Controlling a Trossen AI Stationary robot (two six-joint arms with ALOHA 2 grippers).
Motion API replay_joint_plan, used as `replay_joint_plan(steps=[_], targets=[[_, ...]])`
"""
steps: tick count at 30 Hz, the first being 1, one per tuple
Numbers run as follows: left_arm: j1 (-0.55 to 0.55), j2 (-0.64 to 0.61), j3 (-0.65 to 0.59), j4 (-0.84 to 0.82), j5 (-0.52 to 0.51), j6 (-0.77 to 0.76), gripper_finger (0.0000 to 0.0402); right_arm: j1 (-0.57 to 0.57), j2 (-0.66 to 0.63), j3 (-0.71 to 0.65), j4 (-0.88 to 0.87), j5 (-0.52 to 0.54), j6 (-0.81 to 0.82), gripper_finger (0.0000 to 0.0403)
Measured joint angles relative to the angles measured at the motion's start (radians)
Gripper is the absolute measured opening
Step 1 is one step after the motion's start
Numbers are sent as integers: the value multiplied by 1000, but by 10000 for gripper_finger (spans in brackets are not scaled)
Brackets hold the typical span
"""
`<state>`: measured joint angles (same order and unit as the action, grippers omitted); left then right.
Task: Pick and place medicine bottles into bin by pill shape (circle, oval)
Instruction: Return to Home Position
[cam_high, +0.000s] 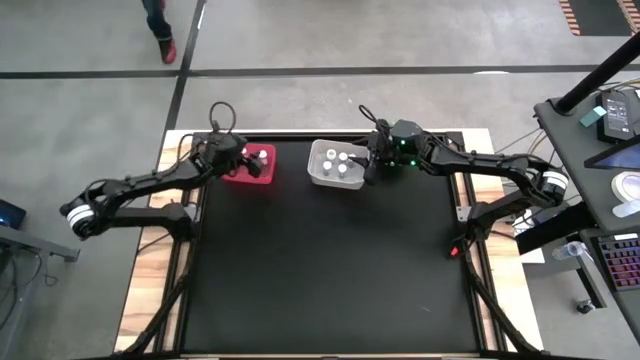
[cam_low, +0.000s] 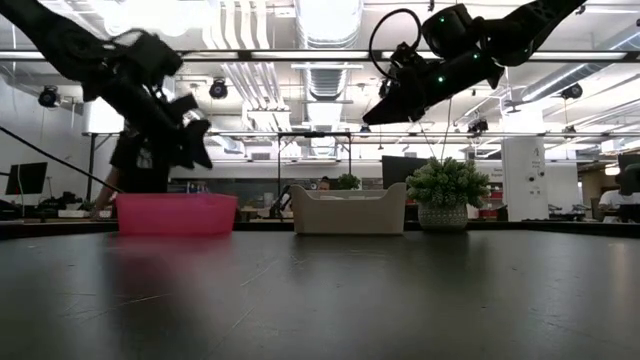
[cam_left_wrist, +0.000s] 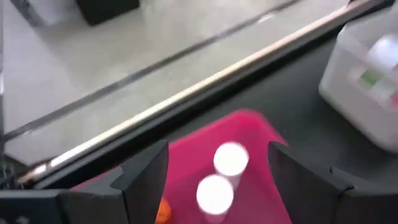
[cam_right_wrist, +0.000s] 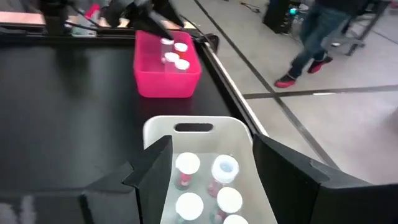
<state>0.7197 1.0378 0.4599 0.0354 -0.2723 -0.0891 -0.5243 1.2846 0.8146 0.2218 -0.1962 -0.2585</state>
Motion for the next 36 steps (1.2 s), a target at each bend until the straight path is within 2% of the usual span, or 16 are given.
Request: replay_joint_plan(steps=[3,6,9,11,17,23,28,31,36], targets=[[-6,-78,0,-1,39,-4,256,0,0,0,0,-55,3,214],[-38,-169,0,17,155,9,256,0,-3,-9,0,-120,10,214],[-113,-258,0,38,290,48,248,0,-22,-33,-2,-154,25,214],[-185,-318,0,49,339,87,236,2,-47,-54,-3,-176,33,214],[-371,-496,-25,23,341,220,163,0,-197,-185,16,-201,26,214],[-388,-666,-76,-86,333,249,73,0,-403,-353,104,-209,42,214],[-388,-823,-146,-100,343,253,16,1,-573,-451,104,-211,100,214],[-388,-914,-190,-92,351,253,3,3,-675,-503,104,-234,122,214],[-388,-1021,-257,-64,354,252,6,3,-824,-594,105,-261,129,214]])
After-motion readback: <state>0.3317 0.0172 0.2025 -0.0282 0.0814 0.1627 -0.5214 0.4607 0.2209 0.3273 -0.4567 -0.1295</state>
